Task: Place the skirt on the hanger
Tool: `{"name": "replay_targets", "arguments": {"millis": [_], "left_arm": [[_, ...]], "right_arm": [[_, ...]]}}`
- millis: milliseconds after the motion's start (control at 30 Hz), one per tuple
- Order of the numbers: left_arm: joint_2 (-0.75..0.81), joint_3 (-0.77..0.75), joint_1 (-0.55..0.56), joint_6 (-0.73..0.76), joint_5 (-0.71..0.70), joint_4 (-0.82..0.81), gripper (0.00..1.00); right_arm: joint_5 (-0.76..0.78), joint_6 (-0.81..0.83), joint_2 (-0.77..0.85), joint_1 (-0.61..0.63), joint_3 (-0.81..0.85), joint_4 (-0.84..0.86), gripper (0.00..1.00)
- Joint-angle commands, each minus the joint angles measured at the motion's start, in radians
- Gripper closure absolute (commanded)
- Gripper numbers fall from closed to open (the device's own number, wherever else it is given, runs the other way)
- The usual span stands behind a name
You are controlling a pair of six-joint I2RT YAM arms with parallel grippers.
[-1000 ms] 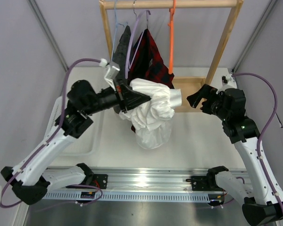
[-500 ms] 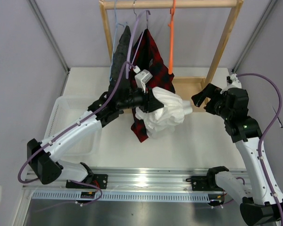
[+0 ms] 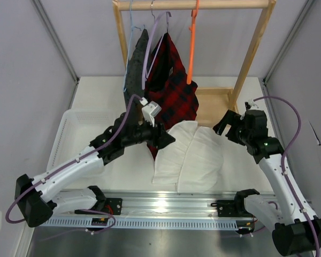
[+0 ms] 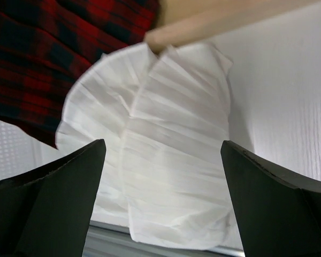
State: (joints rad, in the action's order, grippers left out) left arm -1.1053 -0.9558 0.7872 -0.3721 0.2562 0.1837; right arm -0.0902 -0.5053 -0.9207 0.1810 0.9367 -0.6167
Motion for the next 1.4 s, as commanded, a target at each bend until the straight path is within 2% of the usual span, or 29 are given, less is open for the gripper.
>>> {"name": "replay_targets", "arguments": {"millis": [0, 167, 233, 400, 600, 700, 833, 1000, 1100, 1367], "left_arm": [[0.001, 0.073, 0.076, -0.039, -0.028, -0.087, 0.4], [-0.12, 0.083, 0.202, -0.06, -0.077, -0.14, 0.39], [-0.171, 0.065, 0.263, -0.059, -0.071, -0.161, 0.37], [-0.355, -0.035, 0.409, -0.03, -0.184, -0.167, 0.34], [-0.589, -0.251, 0.593, 0.114, -0.406, -0.112, 0.34], [-0.654, -0.371, 0.649, 0.203, -0.437, -0.102, 0.33], [-0.728, -0.391, 0.658, 0.266, -0.327, -0.177, 0.32], [-0.824, -0.44, 0.655, 0.331, -0.268, -0.191, 0.32], [-0.863, -0.434, 0.635, 0.349, -0.264, -0.254, 0.32], [-0.903, -0.411, 0.573, 0.369, -0.291, -0.274, 0.34]], "right_arm": [[0.039, -0.024, -0.006, 0.002, -0.071, 0.009, 0.05], [0.089, -0.047, -0.062, -0.003, -0.176, 0.034, 0.06], [0.121, -0.062, -0.069, -0.002, -0.203, 0.046, 0.07], [0.138, -0.085, -0.058, -0.009, -0.245, 0.075, 0.06], [0.168, -0.093, -0.02, -0.046, -0.2, 0.046, 0.06], [0.158, -0.09, 0.023, -0.104, -0.173, 0.023, 0.05], [0.049, -0.081, 0.054, -0.221, -0.15, -0.003, 0.05], [-0.06, -0.079, 0.089, -0.362, -0.15, -0.011, 0.05], [-0.108, -0.078, 0.098, -0.394, -0.148, -0.011, 0.06], [-0.143, -0.056, 0.098, -0.423, -0.142, -0.02, 0.06]]}}
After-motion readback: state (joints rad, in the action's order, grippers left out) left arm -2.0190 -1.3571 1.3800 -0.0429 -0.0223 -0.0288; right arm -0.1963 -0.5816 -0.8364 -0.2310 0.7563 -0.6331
